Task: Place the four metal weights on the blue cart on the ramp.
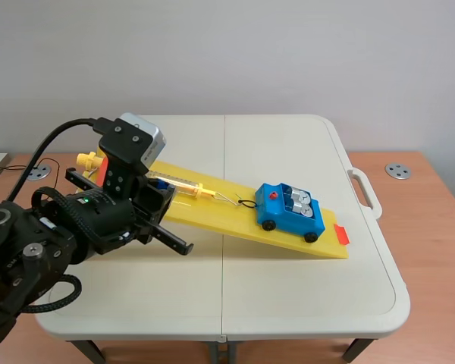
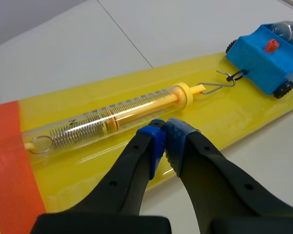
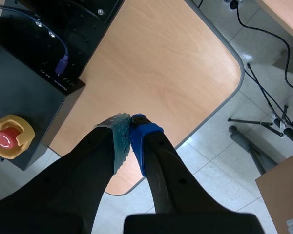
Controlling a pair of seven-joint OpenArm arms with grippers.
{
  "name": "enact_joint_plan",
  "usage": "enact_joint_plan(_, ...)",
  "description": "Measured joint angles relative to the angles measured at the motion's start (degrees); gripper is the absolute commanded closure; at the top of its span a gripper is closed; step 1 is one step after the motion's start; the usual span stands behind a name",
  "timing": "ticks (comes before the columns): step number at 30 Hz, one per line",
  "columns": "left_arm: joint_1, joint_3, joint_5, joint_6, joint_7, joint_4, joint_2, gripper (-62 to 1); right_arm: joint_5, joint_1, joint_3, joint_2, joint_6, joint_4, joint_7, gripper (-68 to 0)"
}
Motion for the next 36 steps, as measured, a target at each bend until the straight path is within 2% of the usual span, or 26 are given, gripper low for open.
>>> enact_joint_plan(27, 0.0, 0.0, -0.1, 0.6, 0.0, 0.0, 0.0, -2.5, -0.2, 0.5, 0.0, 0.0, 0.0, 0.0, 0.3, -0.6)
enact_joint_plan(32, 0.2, 0.0, -2.4, 0.6, 1.8, 0.8, 0.0, -2.6, -0.3, 1.9, 0.0, 0.0, 0.0, 0.0, 0.3, -0.6)
enact_joint_plan(36, 2.4, 0.0, -4.3, 0.6, 4.1, 4.8, -0.5, -2.8, -0.3, 5.2, 0.0, 0.0, 0.0, 0.0, 1.4, -0.6)
